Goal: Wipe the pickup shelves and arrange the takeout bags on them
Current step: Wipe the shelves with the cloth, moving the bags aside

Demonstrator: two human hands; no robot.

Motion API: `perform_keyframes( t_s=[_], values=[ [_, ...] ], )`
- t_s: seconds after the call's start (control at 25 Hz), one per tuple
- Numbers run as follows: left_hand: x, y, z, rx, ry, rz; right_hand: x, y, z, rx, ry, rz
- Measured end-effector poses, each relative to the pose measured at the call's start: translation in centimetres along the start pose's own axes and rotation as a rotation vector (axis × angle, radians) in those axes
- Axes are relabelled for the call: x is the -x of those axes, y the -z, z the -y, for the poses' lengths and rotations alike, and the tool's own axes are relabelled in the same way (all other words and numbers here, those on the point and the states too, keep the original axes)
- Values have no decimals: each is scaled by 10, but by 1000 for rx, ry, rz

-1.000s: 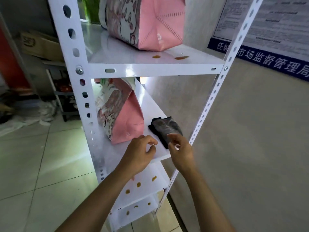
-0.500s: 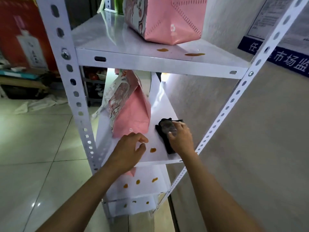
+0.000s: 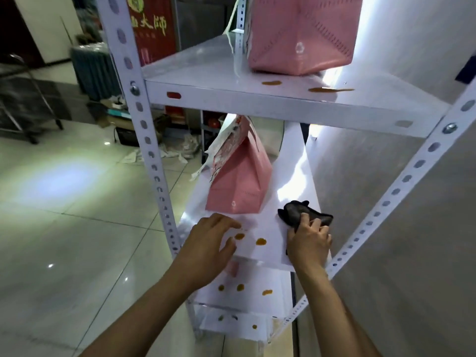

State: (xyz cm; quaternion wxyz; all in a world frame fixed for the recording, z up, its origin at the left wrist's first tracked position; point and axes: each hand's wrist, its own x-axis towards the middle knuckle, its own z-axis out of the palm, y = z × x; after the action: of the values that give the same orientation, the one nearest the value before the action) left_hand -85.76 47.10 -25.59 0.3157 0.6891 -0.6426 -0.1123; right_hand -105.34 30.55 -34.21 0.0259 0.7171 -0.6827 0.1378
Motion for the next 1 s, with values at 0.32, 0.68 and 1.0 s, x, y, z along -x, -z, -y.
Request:
perform_keyframes(
  t_s=[0.32,0.68,1.0],
  values=[
    [-17,91,-47,-144,-263,-239,37,53,15,-394,-115,8],
    [-19,165,-74,-287,-466,-558,120,200,36,-848,-124,-294],
    [-48,177,-58,-398,-406,-443,105,343,97,-571,265,-704]
  ],
)
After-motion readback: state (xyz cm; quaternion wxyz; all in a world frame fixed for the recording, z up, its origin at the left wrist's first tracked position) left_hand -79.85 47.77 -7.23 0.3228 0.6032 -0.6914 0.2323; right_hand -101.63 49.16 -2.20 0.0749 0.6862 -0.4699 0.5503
